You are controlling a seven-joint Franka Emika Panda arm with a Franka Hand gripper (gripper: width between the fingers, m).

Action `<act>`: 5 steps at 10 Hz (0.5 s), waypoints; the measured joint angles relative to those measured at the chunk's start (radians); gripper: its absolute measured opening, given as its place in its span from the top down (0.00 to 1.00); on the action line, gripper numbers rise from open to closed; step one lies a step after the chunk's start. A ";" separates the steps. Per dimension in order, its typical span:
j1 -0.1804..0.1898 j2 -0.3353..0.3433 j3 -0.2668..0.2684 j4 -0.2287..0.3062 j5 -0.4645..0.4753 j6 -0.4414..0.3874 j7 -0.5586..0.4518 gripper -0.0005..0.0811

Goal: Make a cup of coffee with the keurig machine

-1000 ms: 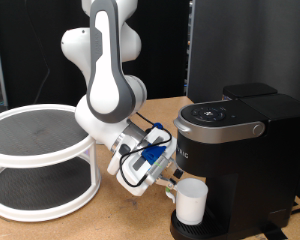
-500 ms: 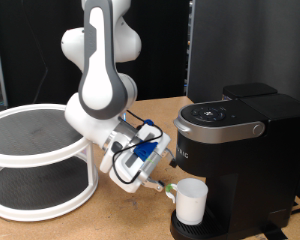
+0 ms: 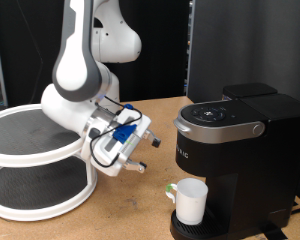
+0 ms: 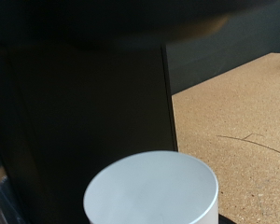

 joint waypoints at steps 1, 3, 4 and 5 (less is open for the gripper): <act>-0.014 -0.033 -0.016 -0.015 -0.036 -0.023 0.029 0.00; -0.038 -0.100 -0.046 -0.039 -0.093 -0.066 0.086 0.00; -0.047 -0.136 -0.057 -0.047 -0.120 -0.082 0.119 0.00; -0.055 -0.172 -0.067 -0.051 -0.143 -0.095 0.152 0.00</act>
